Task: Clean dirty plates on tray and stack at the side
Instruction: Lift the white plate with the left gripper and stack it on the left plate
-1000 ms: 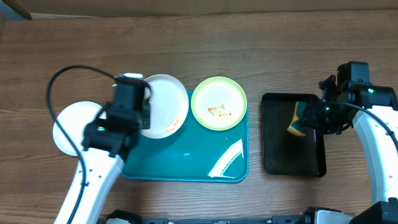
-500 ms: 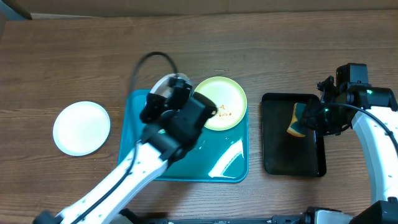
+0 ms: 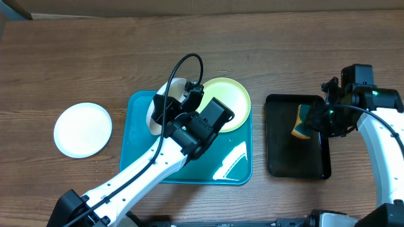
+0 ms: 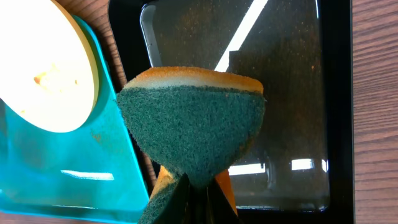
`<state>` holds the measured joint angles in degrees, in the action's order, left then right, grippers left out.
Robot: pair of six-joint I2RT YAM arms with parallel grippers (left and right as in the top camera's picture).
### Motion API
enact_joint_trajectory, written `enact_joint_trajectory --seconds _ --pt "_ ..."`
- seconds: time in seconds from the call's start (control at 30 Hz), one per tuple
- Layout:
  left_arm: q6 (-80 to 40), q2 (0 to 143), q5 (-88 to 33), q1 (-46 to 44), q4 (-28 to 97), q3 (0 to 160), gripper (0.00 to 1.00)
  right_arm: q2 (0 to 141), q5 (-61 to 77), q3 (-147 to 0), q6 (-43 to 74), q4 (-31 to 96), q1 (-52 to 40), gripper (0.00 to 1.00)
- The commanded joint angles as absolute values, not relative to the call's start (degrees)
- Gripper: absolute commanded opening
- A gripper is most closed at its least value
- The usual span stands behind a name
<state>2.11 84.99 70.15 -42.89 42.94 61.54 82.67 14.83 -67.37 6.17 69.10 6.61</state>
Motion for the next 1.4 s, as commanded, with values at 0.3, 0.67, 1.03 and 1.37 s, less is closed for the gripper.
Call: enact_joint_trajectory --seconds 0.3,0.67,1.03,1.37 --pt "-12.2 79.6 49.2 -25.2 56.9 69.1 0.04 81.9 15.6 -67.4 4.4 69.2 6.4 0.04" --pt "-12.5 78.6 13.1 9.2 59.1 70.0 0.04 81.9 15.6 -67.4 4.4 69.2 6.4 0.04" --pt "-18.2 80.6 1.5 34.7 56.8 69.9 0.04 81.9 15.6 -67.4 4.4 69.3 6.4 0.04" --pt "-21.4 88.8 1.7 40.4 55.8 69.9 0.04 81.9 15.6 -67.4 4.4 69.5 6.4 0.04"
